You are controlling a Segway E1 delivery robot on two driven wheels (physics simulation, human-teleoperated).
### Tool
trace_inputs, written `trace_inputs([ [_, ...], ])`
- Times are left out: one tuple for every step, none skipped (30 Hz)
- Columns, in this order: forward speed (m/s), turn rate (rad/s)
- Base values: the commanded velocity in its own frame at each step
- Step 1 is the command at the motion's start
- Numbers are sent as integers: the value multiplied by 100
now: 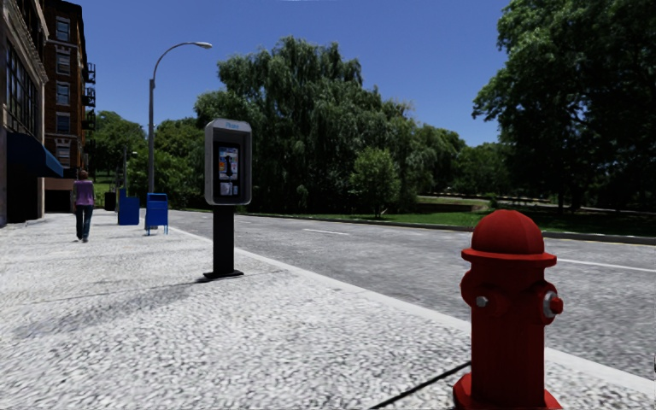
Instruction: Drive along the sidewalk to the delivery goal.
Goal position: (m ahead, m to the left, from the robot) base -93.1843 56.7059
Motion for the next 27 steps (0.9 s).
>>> trace_inputs([
  [92, 78],
  [92, 78],
  [92, 78],
  [92, 78],
  [92, 78],
  [92, 78],
  [92, 78],
  [93, 78],
  [94, 78],
  [94, 78],
  [95, 78],
  [97, 78],
  [102, 78],
  [102, 78],
  [110, 78],
  [115, 78],
  [115, 78],
  [116, 78],
  [116, 78],
  [116, 78],
  [116, 78],
  [116, 78],
  [116, 78],
  [117, 79],
  [117, 79],
  [117, 90],
  [117, 94],
])
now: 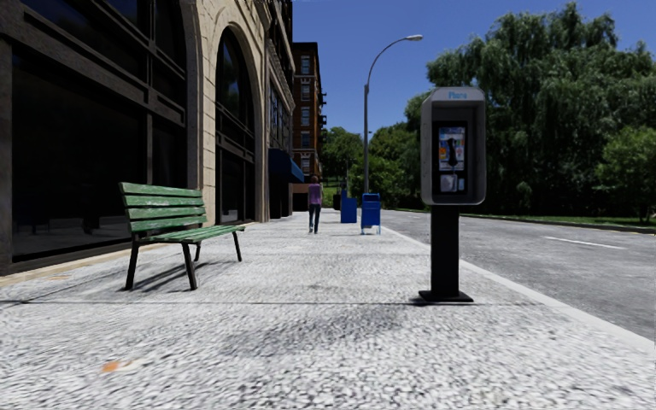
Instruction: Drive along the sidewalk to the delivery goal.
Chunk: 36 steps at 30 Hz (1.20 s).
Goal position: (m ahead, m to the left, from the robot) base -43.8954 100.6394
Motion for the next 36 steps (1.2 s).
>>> trace_inputs([
  [117, 94],
  [117, 95],
  [117, 95],
  [117, 95],
  [117, 95],
  [117, 95],
  [117, 95],
  [117, 95],
  [117, 95],
  [117, 95],
  [117, 95],
  [117, 95],
  [117, 95],
  [117, 95],
  [117, 95],
  [117, 95],
  [117, 95],
  [117, 95],
  [117, 95],
  [117, 95],
  [117, 96],
  [117, 96],
  [117, 96],
  [117, 96],
  [117, 96],
  [117, 96],
  [117, 96],
  [117, 96],
  [117, 96],
  [117, 96],
  [117, 96],
  [117, 96],
  [117, 96],
  [117, 96],
  [117, 96],
  [117, 96],
])
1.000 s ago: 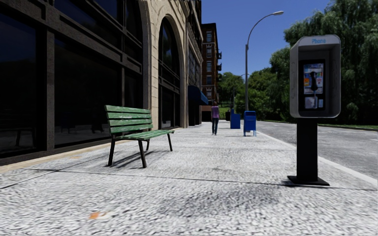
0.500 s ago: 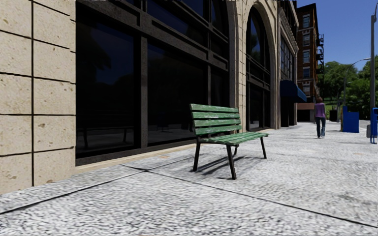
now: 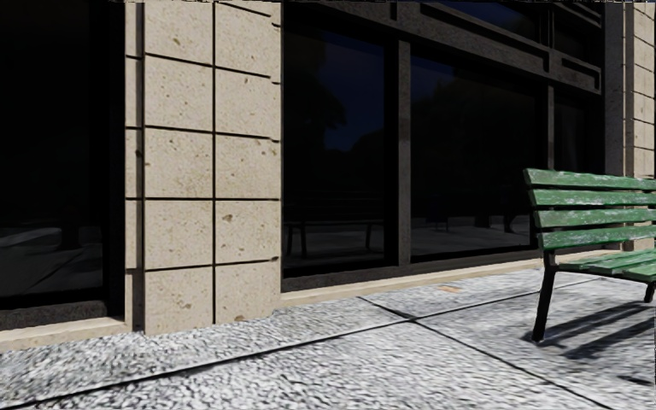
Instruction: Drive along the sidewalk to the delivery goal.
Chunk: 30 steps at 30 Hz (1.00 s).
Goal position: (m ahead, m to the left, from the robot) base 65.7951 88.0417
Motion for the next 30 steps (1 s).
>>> trace_inputs([
  [117, 96],
  [117, 96],
  [117, 96],
  [117, 96],
  [117, 96],
  [117, 96],
  [117, 96],
  [117, 96],
  [117, 96],
  [117, 96],
  [117, 104],
  [117, 112],
  [117, 112],
  [117, 116],
  [118, 116],
  [118, 116],
  [118, 116],
  [118, 117],
  [118, 117],
  [118, 117],
  [118, 117],
  [118, 117],
  [121, 117],
  [121, 117],
  [123, 117],
  [125, 117],
  [127, 117],
  [127, 117],
  [133, 117],
  [137, 117],
])
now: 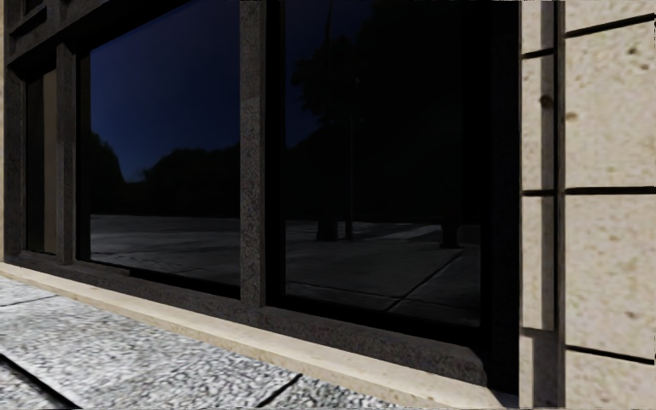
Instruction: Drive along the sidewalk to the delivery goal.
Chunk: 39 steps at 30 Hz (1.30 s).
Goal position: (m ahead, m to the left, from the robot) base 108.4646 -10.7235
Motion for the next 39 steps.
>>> trace_inputs([
  [137, 117],
  [138, 117],
  [138, 117],
  [139, 117],
  [139, 117],
  [139, 117],
  [139, 117],
  [139, 117],
  [139, 117],
  [139, 117],
  [139, 117],
  [139, 117],
  [139, 117],
  [139, 114],
  [139, 107],
  [139, 107],
  [139, 105],
  [139, 104],
  [139, 104],
  [139, 100],
  [139, 54],
  [139, 54],
  [139, 0],
  [139, 0],
  [139, 0],
  [139, 0],
  [139, 0],
  [139, 0],
  [139, 0],
  [139, 0],
  [139, 0],
  [139, 0],
  [139, 0],
  [139, 0],
  [139, 0],
  [139, 0],
  [139, 4],
  [139, 4],
  [139, 11],
])
